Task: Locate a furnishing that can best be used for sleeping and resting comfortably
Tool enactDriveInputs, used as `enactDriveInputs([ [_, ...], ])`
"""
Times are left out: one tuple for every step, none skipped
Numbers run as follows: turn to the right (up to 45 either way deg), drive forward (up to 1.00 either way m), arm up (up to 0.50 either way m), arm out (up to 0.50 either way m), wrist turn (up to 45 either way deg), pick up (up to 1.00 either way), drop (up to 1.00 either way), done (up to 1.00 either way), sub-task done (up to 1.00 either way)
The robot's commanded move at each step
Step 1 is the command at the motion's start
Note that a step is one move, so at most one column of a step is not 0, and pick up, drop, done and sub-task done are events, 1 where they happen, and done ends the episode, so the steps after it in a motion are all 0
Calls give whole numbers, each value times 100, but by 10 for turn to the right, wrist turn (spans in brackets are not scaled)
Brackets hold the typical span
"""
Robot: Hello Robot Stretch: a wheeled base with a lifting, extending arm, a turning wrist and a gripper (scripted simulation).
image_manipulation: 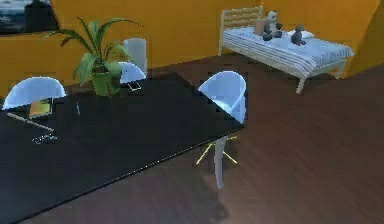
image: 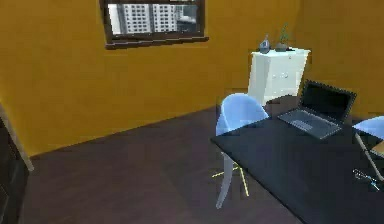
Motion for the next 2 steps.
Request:
enactDriveInputs([
  [450,0,0,0,0,0,0,0,0],
  [450,0,0,0,0,0,0,0,0],
])
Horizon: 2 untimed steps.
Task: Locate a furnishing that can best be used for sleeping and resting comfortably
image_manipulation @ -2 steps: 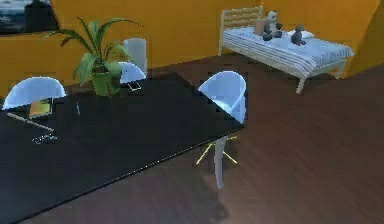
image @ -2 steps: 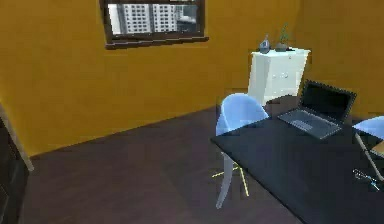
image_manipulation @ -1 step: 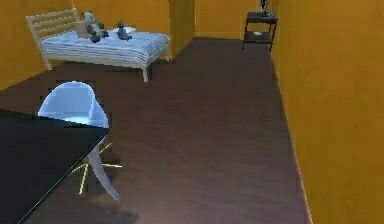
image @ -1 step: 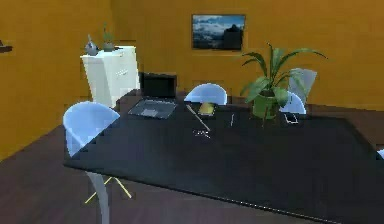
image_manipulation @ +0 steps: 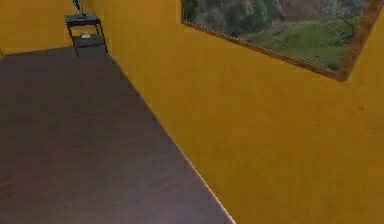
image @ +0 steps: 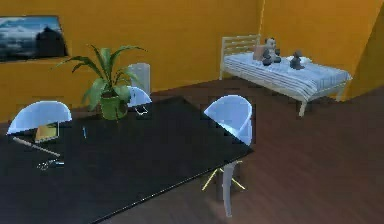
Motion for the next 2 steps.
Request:
enactDriveInputs([
  [450,0,0,0,0,0,0,0,0],
  [60,0,0,0,0,0,0,0,0],
])
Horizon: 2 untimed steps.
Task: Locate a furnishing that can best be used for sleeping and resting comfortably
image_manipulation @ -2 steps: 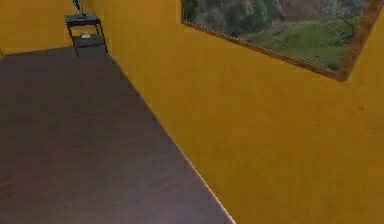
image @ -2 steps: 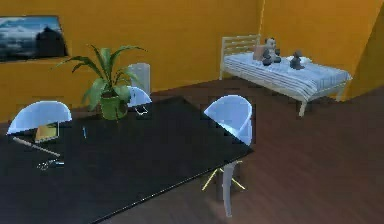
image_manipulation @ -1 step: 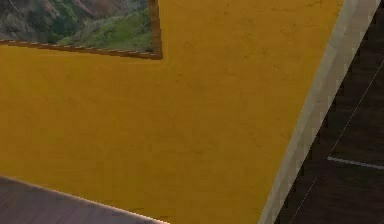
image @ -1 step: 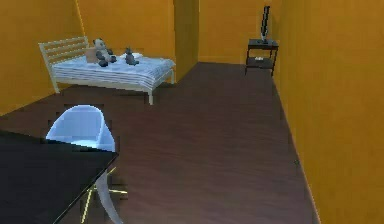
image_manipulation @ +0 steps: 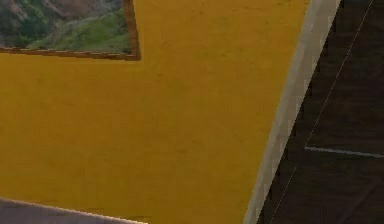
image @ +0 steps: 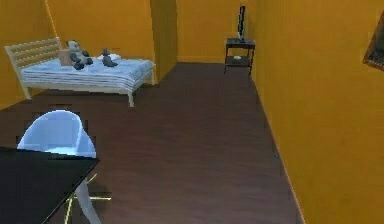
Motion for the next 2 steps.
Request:
enactDriveInputs([
  [0,100,0,0,0,0,0,0,0],
  [180,0,0,0,0,0,0,0,0],
])
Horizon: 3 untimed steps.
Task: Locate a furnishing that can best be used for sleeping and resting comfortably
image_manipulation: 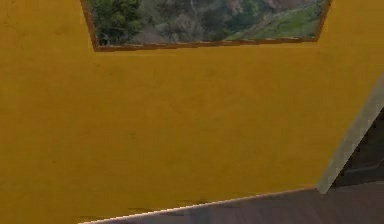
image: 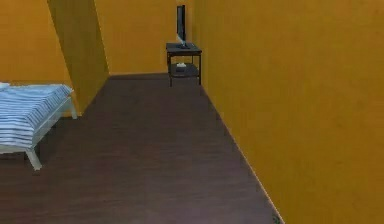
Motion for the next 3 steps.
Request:
enactDriveInputs([
  [0,5,0,0,0,0,0,0,0],
  [-450,0,0,0,0,0,0,0,0],
  [-30,0,0,0,0,0,0,0,0],
])
